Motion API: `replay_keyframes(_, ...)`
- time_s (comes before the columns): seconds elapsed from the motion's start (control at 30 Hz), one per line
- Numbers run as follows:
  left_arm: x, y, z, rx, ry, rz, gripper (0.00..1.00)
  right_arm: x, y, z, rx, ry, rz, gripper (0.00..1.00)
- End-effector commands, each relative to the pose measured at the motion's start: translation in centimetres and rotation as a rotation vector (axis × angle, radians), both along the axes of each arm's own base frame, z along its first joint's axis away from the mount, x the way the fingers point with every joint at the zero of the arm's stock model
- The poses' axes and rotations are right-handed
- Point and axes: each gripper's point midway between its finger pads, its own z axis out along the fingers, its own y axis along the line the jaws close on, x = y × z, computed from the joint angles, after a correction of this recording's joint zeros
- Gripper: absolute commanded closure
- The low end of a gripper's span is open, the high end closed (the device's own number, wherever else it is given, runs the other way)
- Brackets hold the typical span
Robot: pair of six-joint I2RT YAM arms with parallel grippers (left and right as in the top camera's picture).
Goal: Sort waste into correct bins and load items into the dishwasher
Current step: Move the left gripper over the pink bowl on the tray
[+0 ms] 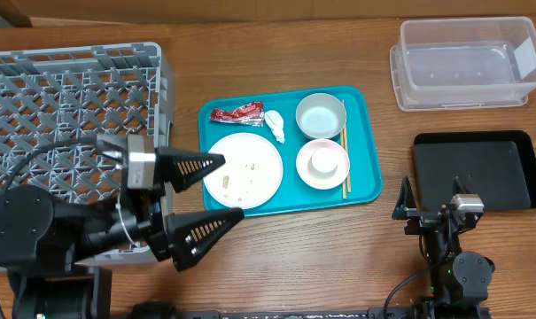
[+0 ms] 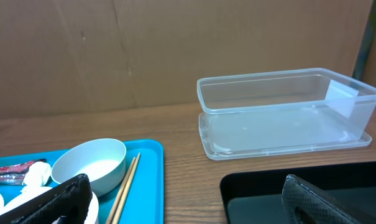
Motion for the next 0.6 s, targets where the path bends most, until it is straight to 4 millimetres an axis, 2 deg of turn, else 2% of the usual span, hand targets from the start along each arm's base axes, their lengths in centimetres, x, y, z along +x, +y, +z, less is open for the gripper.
replay_keyframes(0.0, -0.6, -0.1, 1.5, -0.022, 0.011, -0.035, 0.0, 0.0, -0.2, -0.1, 0.003, -0.008, -0.009, 0.0)
replay_keyframes(0.13, 0.1, 0.4, 3.3, -0.035, -0.042, 0.058, 0.0, 0.0, -0.2, -0.1, 0.003, -0.008, -0.009, 0.0)
replay_keyframes(0.27, 2.3, 2.2, 4.9, -0.017, -0.1, 0.295, 0.0, 0.0, -0.2, -0.1, 0.003, -0.008, -0.009, 0.0)
replay_keyframes(0.33, 4.2, 4.7, 4.6, 0.061, -0.11, 0.521, 0.0, 0.0, -0.2, -0.1, 0.003, -0.008, -0.009, 0.0)
replay_keyframes(0.43, 7.0, 10.7, 3.0, 0.288, -0.082, 0.903, 0.0, 0.0, -0.2, -0.1, 0.003, -0.008, -0.009, 0.0)
replay_keyframes(0.5, 8.0, 13.5, 1.5, 0.427, 0.006, 1.034, 0.0, 0.0, -0.2, -0.1, 0.003, -0.007, -0.009, 0.0)
replay_keyframes(0.57, 8.5, 14.3, -0.3, 0.535, 0.115, 1.043, 0.0, 0.0, -0.2, -0.1, 0.003, -0.008, -0.009, 0.0)
